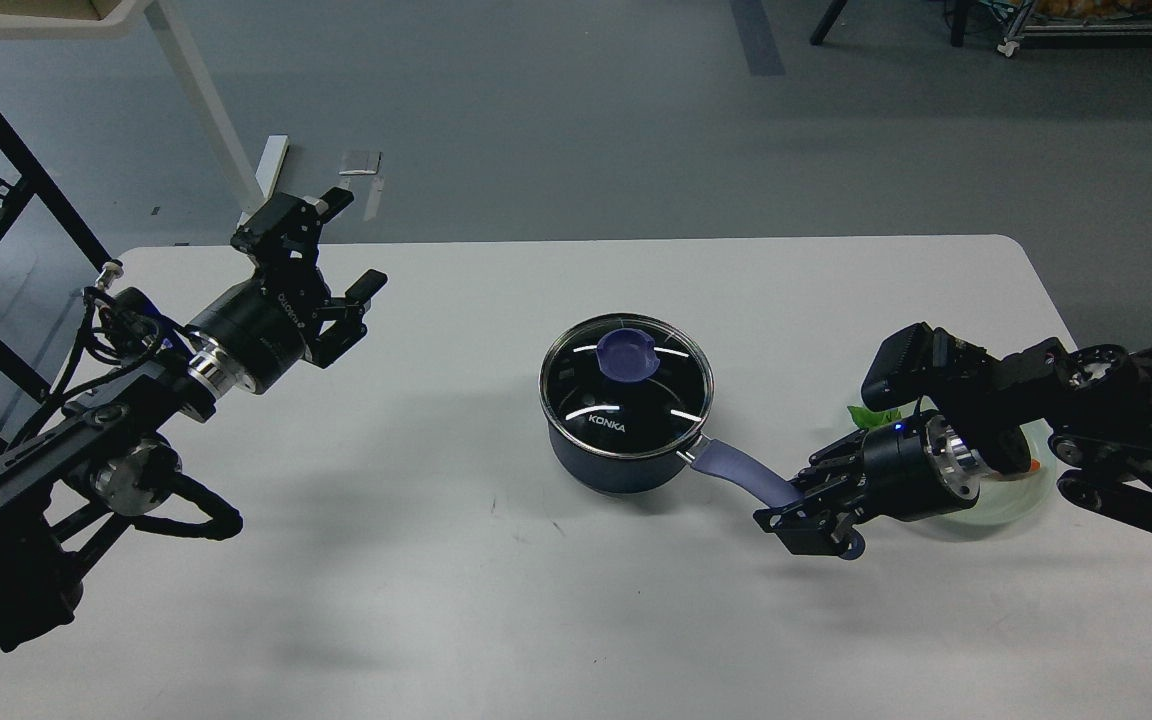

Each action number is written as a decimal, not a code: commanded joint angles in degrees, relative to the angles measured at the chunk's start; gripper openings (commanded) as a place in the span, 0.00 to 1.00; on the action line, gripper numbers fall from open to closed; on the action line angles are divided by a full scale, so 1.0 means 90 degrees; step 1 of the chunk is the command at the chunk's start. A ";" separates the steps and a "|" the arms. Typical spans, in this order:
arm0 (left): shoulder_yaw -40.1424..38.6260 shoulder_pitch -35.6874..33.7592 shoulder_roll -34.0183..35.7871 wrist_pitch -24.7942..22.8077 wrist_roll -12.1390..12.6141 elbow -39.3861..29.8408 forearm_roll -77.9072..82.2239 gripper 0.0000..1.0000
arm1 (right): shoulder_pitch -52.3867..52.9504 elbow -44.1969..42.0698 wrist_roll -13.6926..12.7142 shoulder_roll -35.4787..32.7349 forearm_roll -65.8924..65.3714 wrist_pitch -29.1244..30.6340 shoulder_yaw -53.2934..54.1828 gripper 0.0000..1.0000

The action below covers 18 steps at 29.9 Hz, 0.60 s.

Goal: Open pot lid
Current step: 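Reach the left gripper over the pot to the blue lid knob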

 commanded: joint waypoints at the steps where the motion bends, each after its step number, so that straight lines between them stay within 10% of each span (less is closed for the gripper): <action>1: -0.0002 -0.0328 0.0035 -0.0316 -0.0292 -0.0068 0.1414 0.99 | 0.0001 0.0001 0.0000 -0.0013 -0.0009 0.0010 0.0000 0.26; 12: 0.0124 -0.0866 -0.0014 -0.0004 -0.1001 -0.0887 0.5827 0.99 | -0.0018 0.0001 0.0000 -0.0022 0.0001 0.0000 -0.0010 0.27; 18: 0.2025 -0.1674 -0.0033 0.2043 -0.1001 -0.0938 0.8125 0.99 | -0.0048 0.0001 0.0000 -0.0022 0.0001 0.0000 0.0000 0.27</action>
